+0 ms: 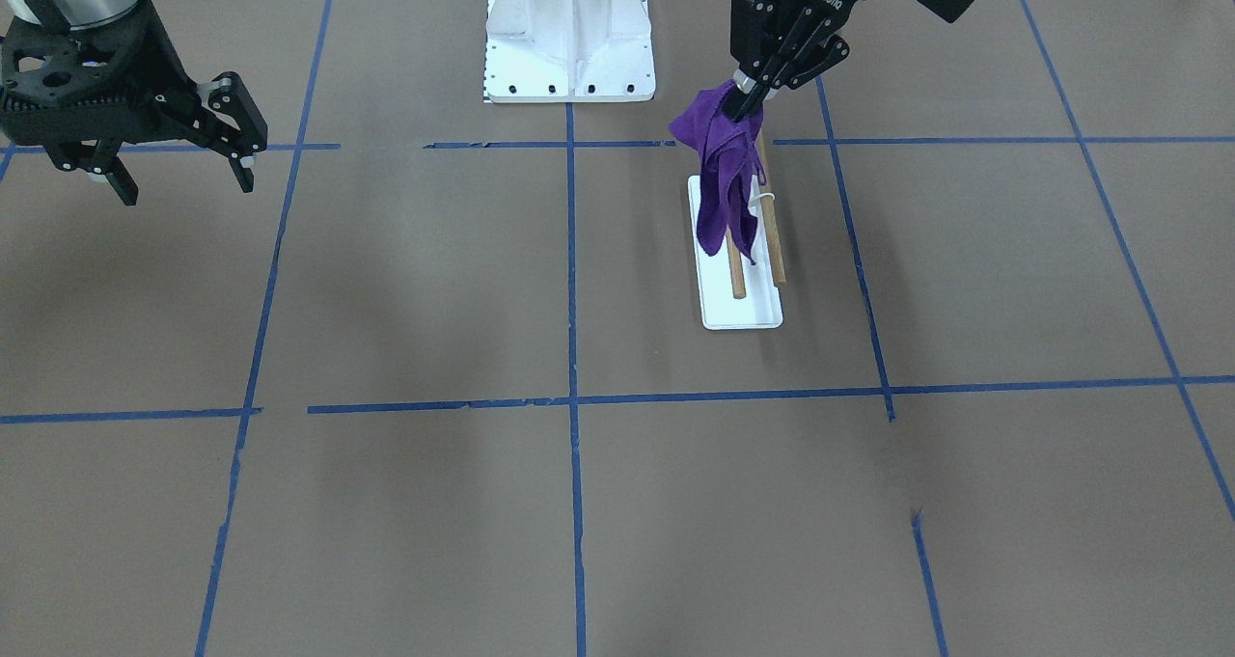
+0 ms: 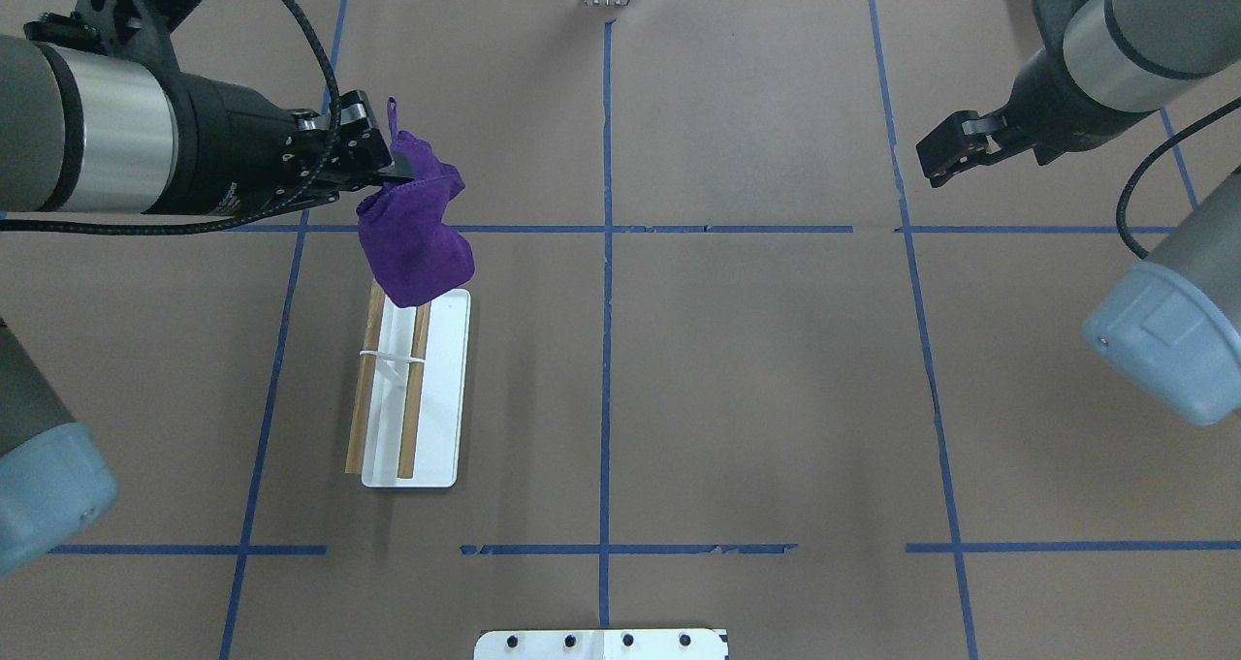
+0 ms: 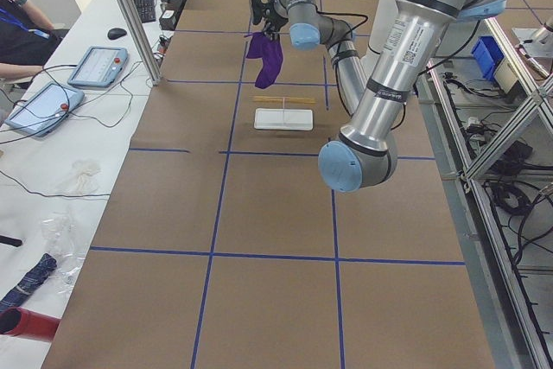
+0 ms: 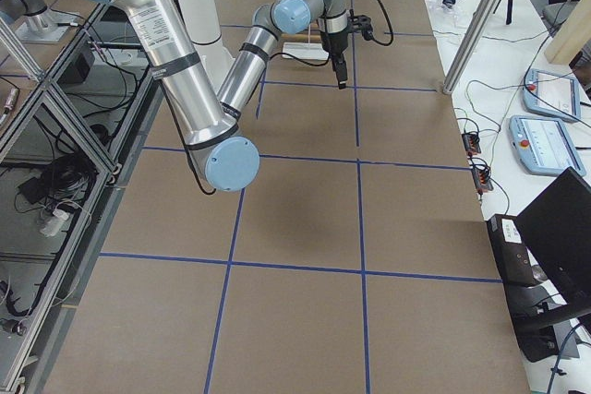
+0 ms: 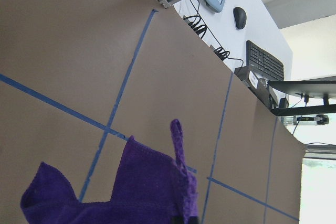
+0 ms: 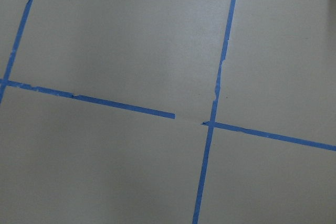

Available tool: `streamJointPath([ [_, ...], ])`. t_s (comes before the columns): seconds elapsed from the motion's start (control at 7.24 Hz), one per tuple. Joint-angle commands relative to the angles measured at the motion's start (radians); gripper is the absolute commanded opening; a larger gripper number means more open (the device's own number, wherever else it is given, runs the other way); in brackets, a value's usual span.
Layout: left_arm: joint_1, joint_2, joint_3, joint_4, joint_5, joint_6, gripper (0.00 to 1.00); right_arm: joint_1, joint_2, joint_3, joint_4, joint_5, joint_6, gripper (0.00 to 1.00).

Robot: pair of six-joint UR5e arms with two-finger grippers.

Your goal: Hang towel on rack

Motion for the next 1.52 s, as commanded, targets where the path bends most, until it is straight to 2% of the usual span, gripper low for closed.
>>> streamJointPath([
  [0.0, 0.019, 0.000, -0.083, 0.225, 0.062, 0.190, 0.00, 0.008, -0.018, 0.001, -0.001, 0.006, -0.002, 1.00],
  [0.28, 0.039, 0.003, -0.120, 0.397, 0.140, 0.303, 0.00, 0.006, -0.023, 0.001, 0.003, 0.007, -0.002, 1.00],
  [0.41, 0.042, 0.006, -0.128, 0.422, 0.158, 0.336, 0.00, 0.006, -0.023, 0.001, 0.003, 0.007, -0.002, 1.00],
  [0.69, 0.130, 0.021, -0.113, 0.435, 0.221, 0.336, 0.00, 0.006, -0.024, 0.000, 0.003, 0.007, -0.002, 1.00],
  [0.97, 0.244, 0.018, -0.056, 0.433, 0.260, 0.322, 0.00, 0.006, -0.031, -0.003, 0.007, 0.007, -0.003, 1.00],
  [1.11, 0.275, 0.012, -0.018, 0.429, 0.301, 0.312, 0.00, 0.006, -0.032, -0.005, 0.009, 0.007, -0.003, 1.00],
  [1.38, 0.281, 0.000, 0.014, 0.422, 0.303, 0.311, 0.00, 0.006, -0.032, -0.005, 0.009, 0.007, -0.003, 1.00],
])
